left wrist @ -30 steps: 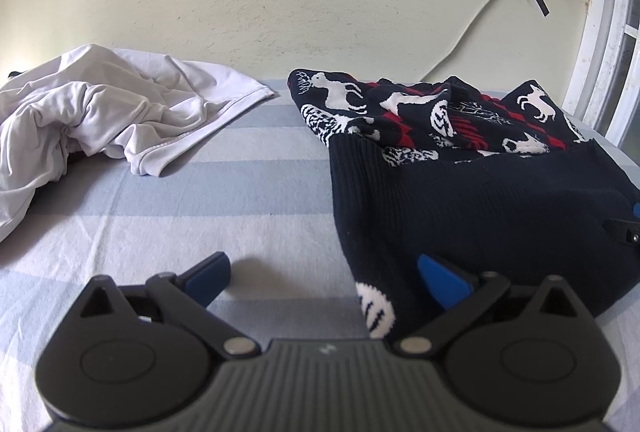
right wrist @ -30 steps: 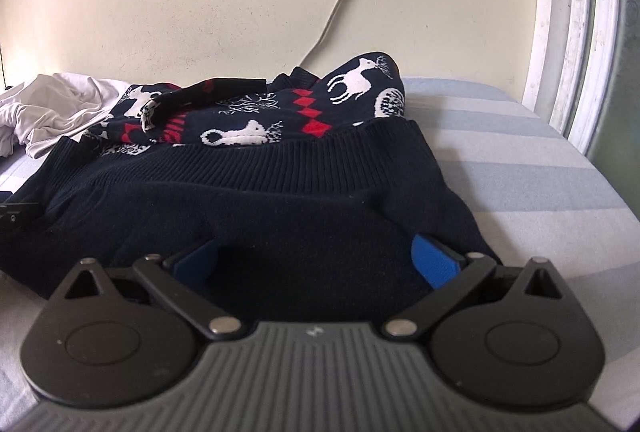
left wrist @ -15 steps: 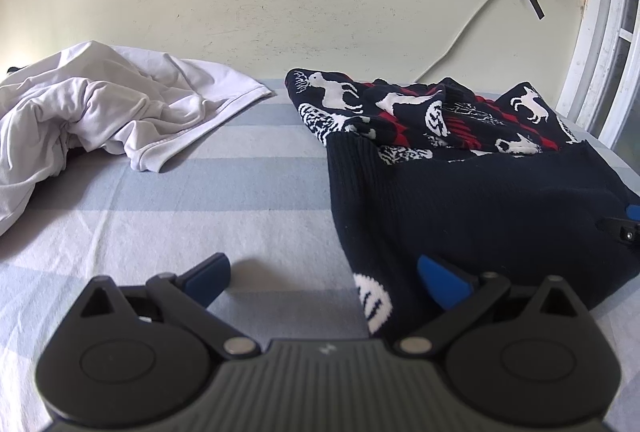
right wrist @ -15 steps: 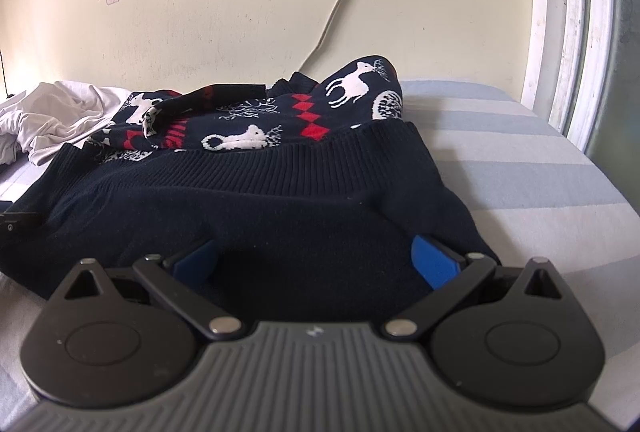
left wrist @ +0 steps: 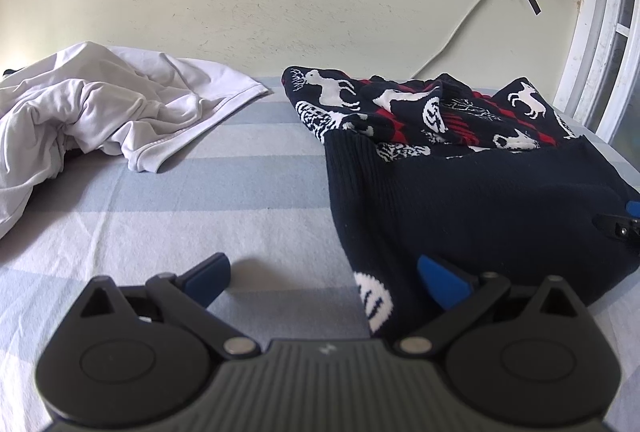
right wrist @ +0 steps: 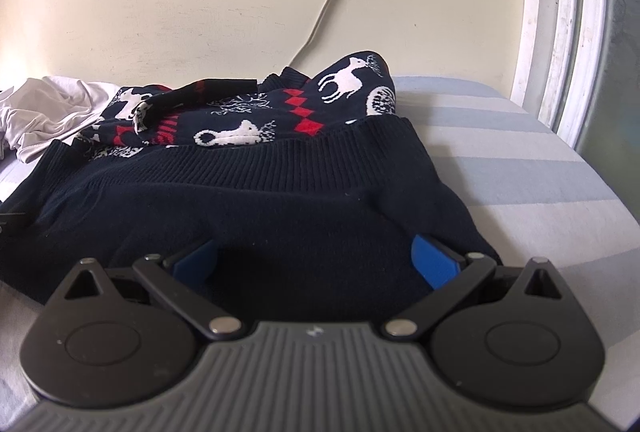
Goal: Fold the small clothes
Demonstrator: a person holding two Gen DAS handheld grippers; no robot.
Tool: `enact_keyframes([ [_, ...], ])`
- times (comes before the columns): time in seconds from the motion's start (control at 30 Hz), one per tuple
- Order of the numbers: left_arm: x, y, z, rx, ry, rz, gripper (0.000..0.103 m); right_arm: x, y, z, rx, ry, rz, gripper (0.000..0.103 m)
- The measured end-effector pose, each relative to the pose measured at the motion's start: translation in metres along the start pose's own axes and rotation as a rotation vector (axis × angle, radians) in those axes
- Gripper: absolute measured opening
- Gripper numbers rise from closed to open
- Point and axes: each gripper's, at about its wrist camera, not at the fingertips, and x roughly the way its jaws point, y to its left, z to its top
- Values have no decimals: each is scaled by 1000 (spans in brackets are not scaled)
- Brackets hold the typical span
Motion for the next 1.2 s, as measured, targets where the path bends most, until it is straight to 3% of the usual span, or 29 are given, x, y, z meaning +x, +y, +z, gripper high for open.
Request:
enact_keyframes([
  [0.3,0,0,0,-1,-1,-1,103,-2,2,-2,13,-6,-21,103],
  [0.57,-1,2,0,-8,-6,-9,103,-11,-4,-5,58,-42,26,103],
  [1.2,-2,3,-1,4,-3,-14,103,-8,4,-4,17,-24,-8,103],
])
